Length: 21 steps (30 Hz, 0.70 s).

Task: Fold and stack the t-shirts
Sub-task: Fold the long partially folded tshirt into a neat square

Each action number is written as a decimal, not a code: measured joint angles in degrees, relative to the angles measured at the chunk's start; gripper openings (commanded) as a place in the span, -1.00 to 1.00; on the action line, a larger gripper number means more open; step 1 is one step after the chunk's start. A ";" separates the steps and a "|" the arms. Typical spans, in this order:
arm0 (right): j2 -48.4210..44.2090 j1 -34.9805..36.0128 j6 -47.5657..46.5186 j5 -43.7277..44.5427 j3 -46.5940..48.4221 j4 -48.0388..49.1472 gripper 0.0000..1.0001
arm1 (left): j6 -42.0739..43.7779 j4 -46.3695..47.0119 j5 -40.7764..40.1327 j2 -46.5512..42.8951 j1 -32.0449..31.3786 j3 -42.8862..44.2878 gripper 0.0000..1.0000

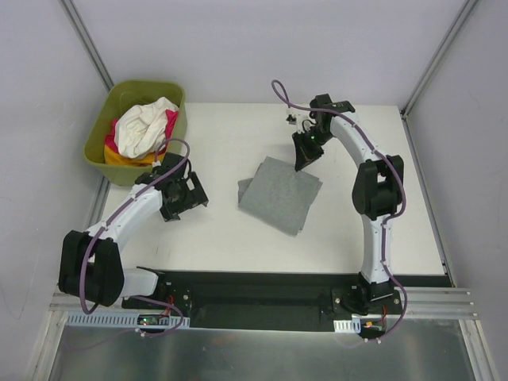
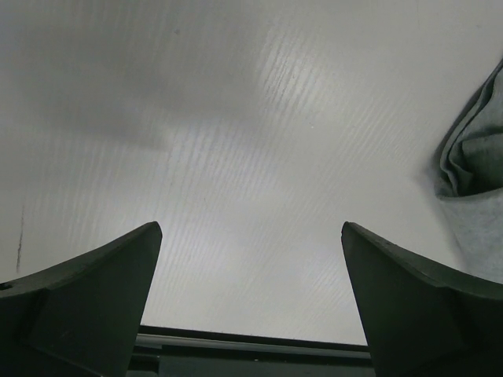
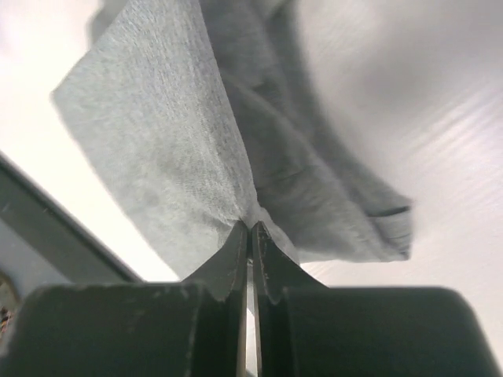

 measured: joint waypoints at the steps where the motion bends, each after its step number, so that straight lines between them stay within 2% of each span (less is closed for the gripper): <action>1: 1.29 -0.74 -0.13 0.85 0.35 0.57 -0.99 | 0.04 0.17 0.61 0.37 0.00 0.04 0.99; 3: 3.69 -1.79 -0.15 2.49 1.73 1.09 -0.98 | 0.09 0.48 1.81 1.07 0.00 0.22 0.99; 4: 5.09 -2.23 -0.15 3.32 2.73 1.40 -0.89 | 0.26 0.72 2.36 1.31 -0.02 0.37 0.99; 5: 6.29 -2.58 -0.11 4.07 3.58 1.92 -0.51 | 0.42 1.03 3.15 1.49 -0.02 0.52 0.98; 9: 8.79 -3.19 0.94 6.01 4.52 5.31 -0.28 | 1.70 2.21 6.75 2.25 -0.04 1.29 0.99; 12: 8.94 -3.19 2.03 7.32 5.44 6.56 0.05 | 2.62 3.61 9.49 3.58 -0.74 2.40 0.99; 13: 8.92 -3.19 2.40 7.74 6.12 6.88 0.39 | 2.80 3.96 10.01 4.20 -1.40 3.06 0.98; 14: 8.68 -3.17 2.95 8.04 6.45 7.61 0.92 | 2.91 4.11 10.67 4.76 -2.03 3.72 0.99; 17: 5.88 -3.17 5.57 8.20 4.61 9.73 0.93 | 3.45 5.51 12.35 7.13 -5.22 6.97 0.99; 21: -5.20 -3.17 12.74 6.45 -7.13 15.12 0.93 | 4.22 9.25 16.04 10.93 -8.55 11.78 0.99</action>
